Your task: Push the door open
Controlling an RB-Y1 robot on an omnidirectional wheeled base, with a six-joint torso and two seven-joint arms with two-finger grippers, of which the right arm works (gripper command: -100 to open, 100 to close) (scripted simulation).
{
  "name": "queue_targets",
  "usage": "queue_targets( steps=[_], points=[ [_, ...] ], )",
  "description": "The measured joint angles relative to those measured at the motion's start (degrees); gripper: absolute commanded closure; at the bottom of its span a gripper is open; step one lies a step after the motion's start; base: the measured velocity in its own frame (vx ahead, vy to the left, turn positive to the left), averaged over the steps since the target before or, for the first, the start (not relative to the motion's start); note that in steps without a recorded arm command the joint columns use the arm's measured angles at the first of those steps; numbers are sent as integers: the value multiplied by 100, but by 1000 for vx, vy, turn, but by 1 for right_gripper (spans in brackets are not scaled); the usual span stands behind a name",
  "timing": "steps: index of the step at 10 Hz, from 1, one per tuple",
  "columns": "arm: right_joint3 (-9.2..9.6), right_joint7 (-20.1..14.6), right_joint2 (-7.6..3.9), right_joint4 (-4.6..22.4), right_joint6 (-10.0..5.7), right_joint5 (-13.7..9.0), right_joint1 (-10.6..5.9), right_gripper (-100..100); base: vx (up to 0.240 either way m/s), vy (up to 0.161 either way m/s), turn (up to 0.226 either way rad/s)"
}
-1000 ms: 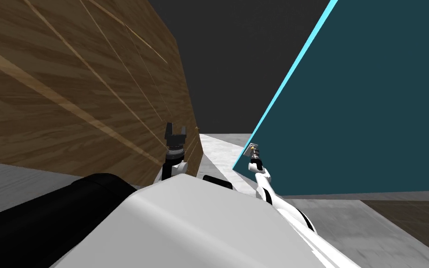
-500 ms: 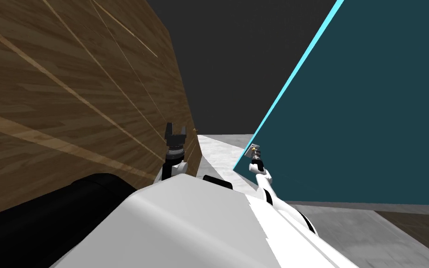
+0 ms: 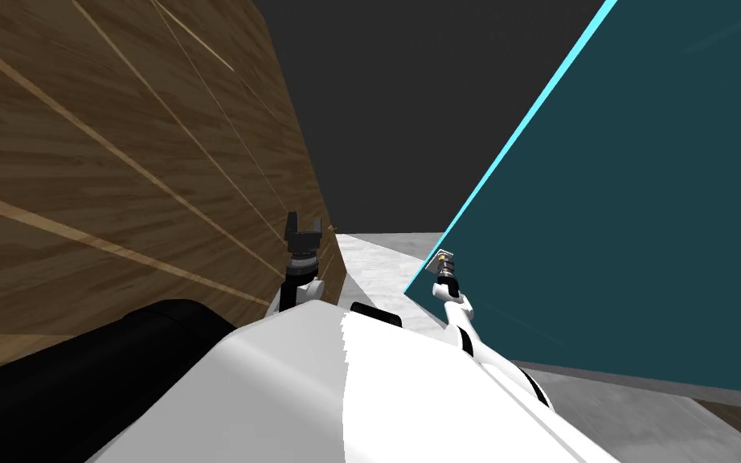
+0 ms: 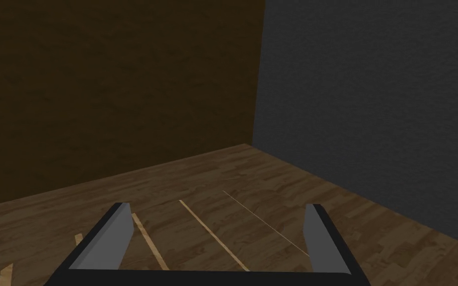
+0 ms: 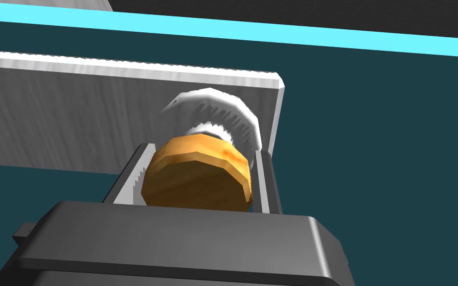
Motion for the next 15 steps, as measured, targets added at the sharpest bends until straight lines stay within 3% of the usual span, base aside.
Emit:
queue_targets(
  steps=[2,6,8,10,12,13,15],
  points=[
    [-126,43,-19,113,-39,-20,-30,100,198,31,-53],
    [-333,63,-66,-92,62,-56,106,100,199,29,-46],
    [-483,83,-219,190,-50,-91,6,100,164,31,-41],
    [-555,125,-225,185,-88,-101,-7,100,33,-3,-11],
    [-570,118,-78,-271,110,-93,231,100,137,31,-52],
    [-609,124,-84,-261,159,-100,246,100,69,26,-27],
    [-724,152,-196,-12,59,-126,168,100,185,33,-66]
  ],
)
